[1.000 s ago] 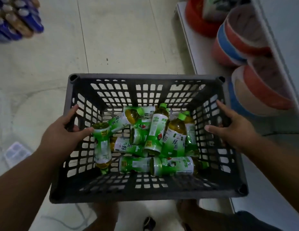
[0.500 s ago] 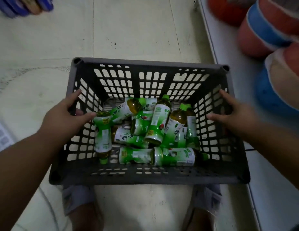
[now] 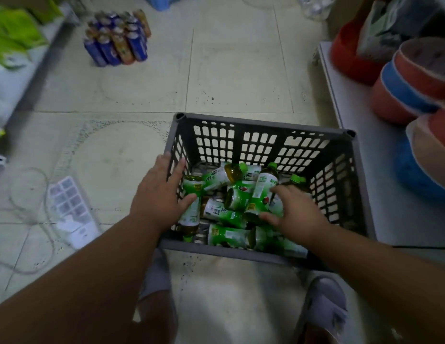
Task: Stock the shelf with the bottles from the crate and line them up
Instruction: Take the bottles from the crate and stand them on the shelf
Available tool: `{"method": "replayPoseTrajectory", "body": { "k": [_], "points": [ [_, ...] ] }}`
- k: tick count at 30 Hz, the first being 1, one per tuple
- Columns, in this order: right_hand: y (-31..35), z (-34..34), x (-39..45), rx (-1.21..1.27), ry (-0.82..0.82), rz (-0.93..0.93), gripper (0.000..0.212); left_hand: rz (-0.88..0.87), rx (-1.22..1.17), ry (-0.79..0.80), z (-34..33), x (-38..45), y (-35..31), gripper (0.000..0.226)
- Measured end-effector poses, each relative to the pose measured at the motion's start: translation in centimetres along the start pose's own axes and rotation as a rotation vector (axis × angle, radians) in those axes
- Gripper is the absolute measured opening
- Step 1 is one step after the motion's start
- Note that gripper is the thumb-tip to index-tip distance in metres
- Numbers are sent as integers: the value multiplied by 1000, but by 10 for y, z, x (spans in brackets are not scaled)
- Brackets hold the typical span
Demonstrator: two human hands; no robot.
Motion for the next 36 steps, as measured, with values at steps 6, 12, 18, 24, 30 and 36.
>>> {"method": "replayPoseTrajectory", "body": {
  "k": [6,12,18,24,30,36],
  "points": [
    [114,-48,78,-78,22,325,68,-50,26,11,-19,12,23,110],
    [167,-104,125,-723,-87,784,62,16,-131,33,-23,11,31,122],
    [158,-145,140,-995,-127,784,60,54,-262,55,-27,12,37,126],
    [166,-158,146,-1201,-147,900,62,-8,-238,8,-29,11,38,123],
    [145,-131,150,-1009,-34,800,64,41,-261,56,-28,12,37,135],
    [115,-81,147,-933,45,495,56,91,-261,122,-20,11,33,146]
  ]
}}
Point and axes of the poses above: each hand's wrist, its own x-axis towards the middle knuckle, its own z-axis out of the back of the hand, y = z × x, the point moved 4 cm from there along x, towards the middle knuckle, and after that the axes turned 10 degrees about -x, right-handed, at the moved point
